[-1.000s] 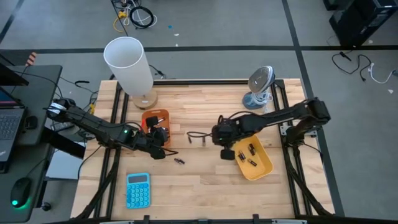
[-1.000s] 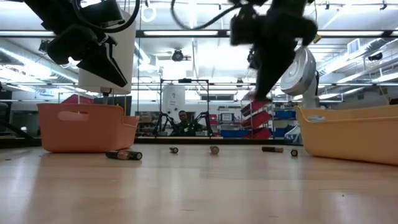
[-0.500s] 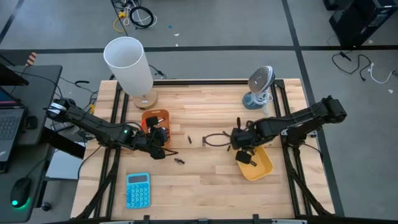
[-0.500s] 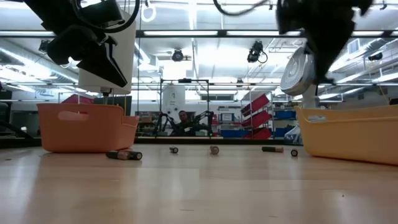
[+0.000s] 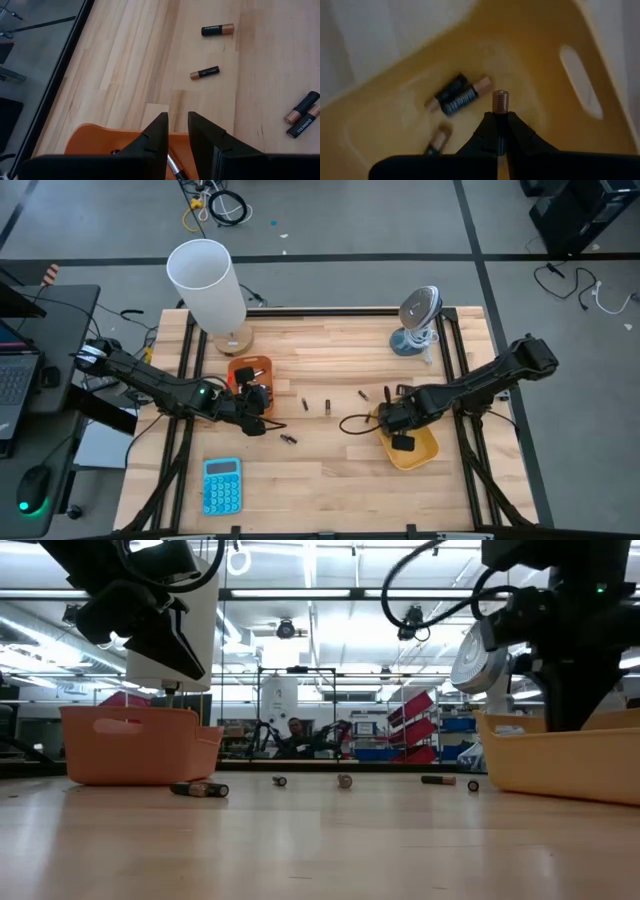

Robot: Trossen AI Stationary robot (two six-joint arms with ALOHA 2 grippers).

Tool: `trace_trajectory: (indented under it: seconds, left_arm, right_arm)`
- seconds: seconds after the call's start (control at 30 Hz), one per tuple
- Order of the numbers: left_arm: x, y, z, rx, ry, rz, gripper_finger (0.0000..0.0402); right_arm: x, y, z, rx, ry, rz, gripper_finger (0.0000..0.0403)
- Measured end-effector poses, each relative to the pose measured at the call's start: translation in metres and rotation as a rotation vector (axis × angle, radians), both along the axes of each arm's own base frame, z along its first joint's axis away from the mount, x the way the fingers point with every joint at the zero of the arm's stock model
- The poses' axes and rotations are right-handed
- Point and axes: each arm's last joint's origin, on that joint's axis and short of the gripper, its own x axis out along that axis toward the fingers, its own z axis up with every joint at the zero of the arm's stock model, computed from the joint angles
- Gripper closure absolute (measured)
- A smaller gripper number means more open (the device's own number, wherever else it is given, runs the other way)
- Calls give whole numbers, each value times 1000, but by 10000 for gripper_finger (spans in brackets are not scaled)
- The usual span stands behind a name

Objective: Sort batteries
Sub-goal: Put the gold battery into the yellow bin

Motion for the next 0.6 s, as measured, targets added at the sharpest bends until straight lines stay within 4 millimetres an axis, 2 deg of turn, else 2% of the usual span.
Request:
trace_trajectory:
  seconds: [0.17, 0.43, 0.6]
  left_arm:
    - [0, 0, 0, 1, -1, 1, 325]
    - [0, 0, 0, 2, -1, 1, 325]
    - [0, 0, 0, 1, -2, 1, 325]
  right_arm:
    - [7, -4, -7, -29, -5, 65, 398]
    - [11, -4, -26, -70, 113, 202, 397]
    - [13, -4, -31, -75, 137, 220, 392]
